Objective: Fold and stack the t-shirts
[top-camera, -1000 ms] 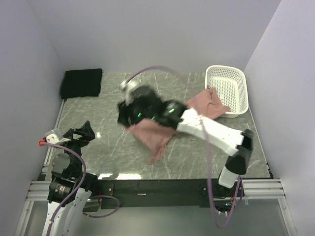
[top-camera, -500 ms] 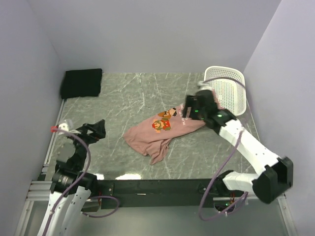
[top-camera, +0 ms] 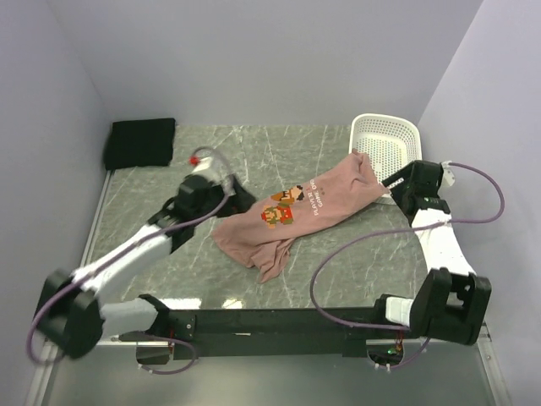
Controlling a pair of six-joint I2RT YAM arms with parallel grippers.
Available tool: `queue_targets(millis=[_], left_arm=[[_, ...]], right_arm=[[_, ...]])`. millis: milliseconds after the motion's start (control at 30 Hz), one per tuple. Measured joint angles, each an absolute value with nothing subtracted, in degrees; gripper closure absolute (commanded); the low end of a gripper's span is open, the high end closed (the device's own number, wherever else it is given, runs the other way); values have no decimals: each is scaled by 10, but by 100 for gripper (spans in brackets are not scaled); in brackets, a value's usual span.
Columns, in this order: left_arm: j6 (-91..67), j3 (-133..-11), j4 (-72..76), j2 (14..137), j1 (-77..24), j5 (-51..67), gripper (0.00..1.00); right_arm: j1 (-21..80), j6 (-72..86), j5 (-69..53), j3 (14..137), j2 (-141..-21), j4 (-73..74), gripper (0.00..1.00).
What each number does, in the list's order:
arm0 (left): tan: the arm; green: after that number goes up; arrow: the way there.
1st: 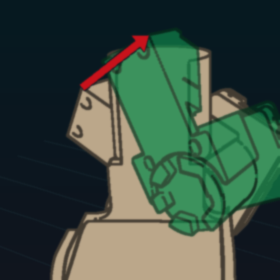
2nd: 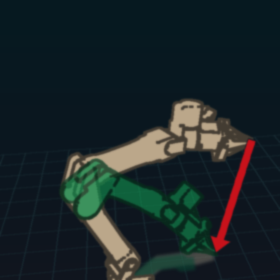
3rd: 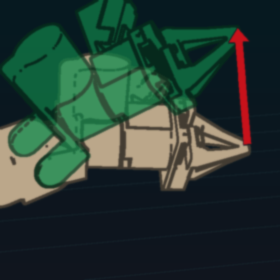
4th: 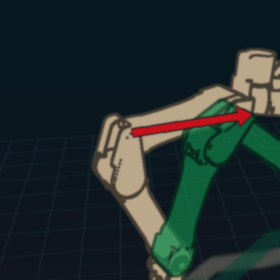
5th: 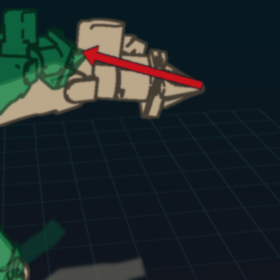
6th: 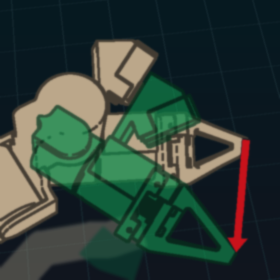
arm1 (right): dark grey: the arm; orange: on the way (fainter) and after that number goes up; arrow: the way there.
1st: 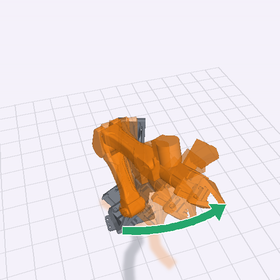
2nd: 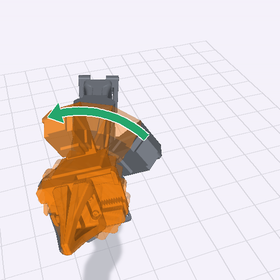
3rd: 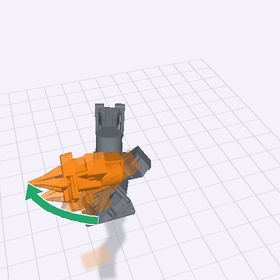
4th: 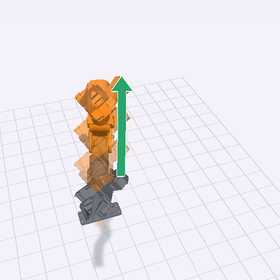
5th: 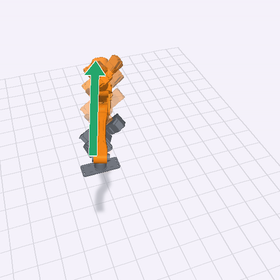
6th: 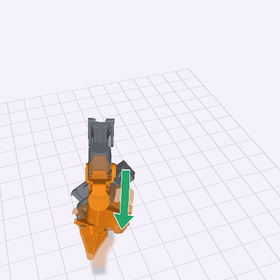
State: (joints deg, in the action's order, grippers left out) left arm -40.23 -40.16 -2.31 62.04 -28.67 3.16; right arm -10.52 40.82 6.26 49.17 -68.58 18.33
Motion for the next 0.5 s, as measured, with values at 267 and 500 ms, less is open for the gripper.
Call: queue_targets(millis=[267,500], left_arm=[[-399,-561,33,894,-397,18,21],[-423,-535,29,993,-400,22,24]], right_arm=[[-138,462,25,492,-780,136,18],[-142,488,26,492,-816,124,26]])
